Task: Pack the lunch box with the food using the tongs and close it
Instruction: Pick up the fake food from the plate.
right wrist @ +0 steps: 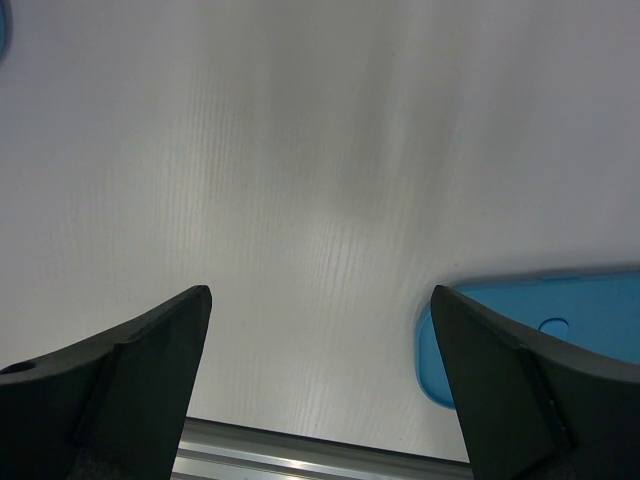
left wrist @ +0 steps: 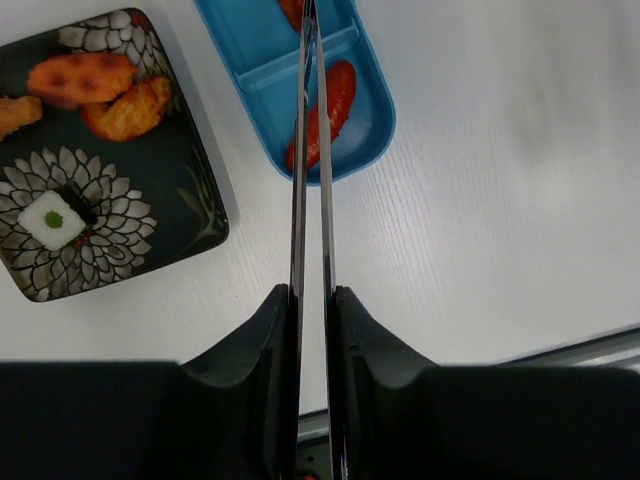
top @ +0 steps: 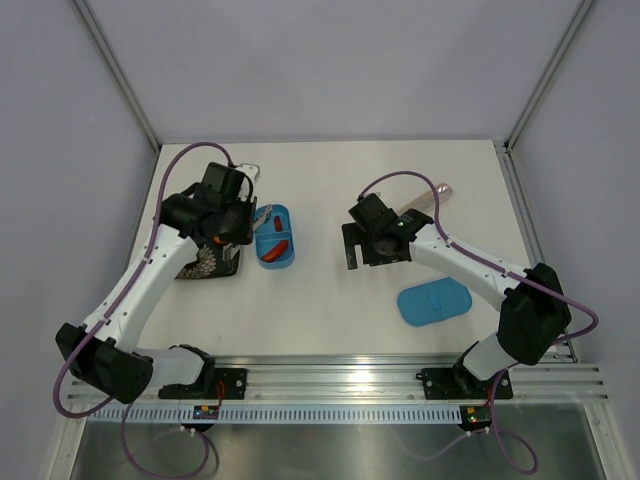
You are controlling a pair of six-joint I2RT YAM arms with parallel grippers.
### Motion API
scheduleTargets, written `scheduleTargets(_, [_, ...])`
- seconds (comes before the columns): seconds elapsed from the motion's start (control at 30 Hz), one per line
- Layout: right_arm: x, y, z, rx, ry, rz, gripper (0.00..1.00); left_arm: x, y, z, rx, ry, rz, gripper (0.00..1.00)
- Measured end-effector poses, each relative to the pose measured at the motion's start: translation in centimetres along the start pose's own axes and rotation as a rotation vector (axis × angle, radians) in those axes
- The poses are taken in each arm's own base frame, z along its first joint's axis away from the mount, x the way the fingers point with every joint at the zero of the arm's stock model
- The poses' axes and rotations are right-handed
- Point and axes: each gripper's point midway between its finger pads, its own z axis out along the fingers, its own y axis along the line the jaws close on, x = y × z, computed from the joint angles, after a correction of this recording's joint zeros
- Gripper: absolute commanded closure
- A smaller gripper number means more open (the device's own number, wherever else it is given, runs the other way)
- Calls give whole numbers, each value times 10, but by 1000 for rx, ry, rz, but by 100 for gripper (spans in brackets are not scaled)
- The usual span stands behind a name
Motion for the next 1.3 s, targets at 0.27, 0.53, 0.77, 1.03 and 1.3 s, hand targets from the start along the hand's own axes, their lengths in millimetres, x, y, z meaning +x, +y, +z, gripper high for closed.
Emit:
scheduleTargets(0.27, [0, 1, 0, -4, 2, -2, 1, 8, 57, -9, -164, -5, -216, 99])
scheduleTargets(0.53, [0, 1, 0, -4, 2, -5, 0, 28, 103, -15, -319, 23, -436, 92])
scheduleTargets(0.77, [0, 0, 0, -4, 2, -13, 1, 51, 132, -17, -410, 73, -570, 82])
scheduleTargets(1.03, [0, 0, 0, -5, 2, -19, 0, 64, 133, -21, -440, 120, -577, 64])
scheduleTargets(1.3, [0, 0, 0, -5, 2, -19, 0, 69, 135, -22, -458, 136, -573, 59])
